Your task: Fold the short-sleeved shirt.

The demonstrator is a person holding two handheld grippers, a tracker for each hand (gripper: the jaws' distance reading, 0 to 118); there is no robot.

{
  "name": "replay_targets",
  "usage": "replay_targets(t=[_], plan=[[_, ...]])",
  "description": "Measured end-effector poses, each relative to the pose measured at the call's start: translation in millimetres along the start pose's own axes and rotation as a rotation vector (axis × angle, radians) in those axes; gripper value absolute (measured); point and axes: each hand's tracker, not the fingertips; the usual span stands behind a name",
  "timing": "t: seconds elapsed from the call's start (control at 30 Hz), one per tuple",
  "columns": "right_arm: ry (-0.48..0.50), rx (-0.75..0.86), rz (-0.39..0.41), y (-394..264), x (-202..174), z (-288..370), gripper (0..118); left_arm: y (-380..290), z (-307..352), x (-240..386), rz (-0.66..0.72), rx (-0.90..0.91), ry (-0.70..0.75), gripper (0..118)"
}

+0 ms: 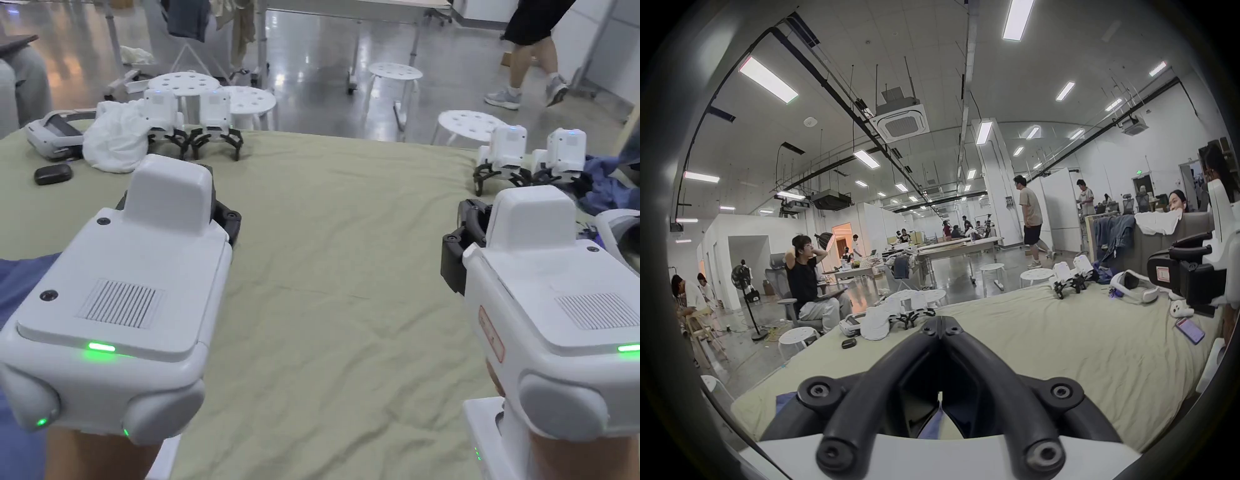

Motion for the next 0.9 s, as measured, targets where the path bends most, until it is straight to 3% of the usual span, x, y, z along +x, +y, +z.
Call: replay_targets(t=[0.5, 0.9], plan=[[0.314, 0.043, 0.041, 9.7, -108.8, -25.3, 5, -32.6, 50.4, -109.5, 0.015, -0.099, 0.393, 0], [0.423, 0.056, 0.046, 19.0, -157.2, -29.8, 5, -41.2, 70.6, -132.9, -0.021, -0.117, 0.430, 0]])
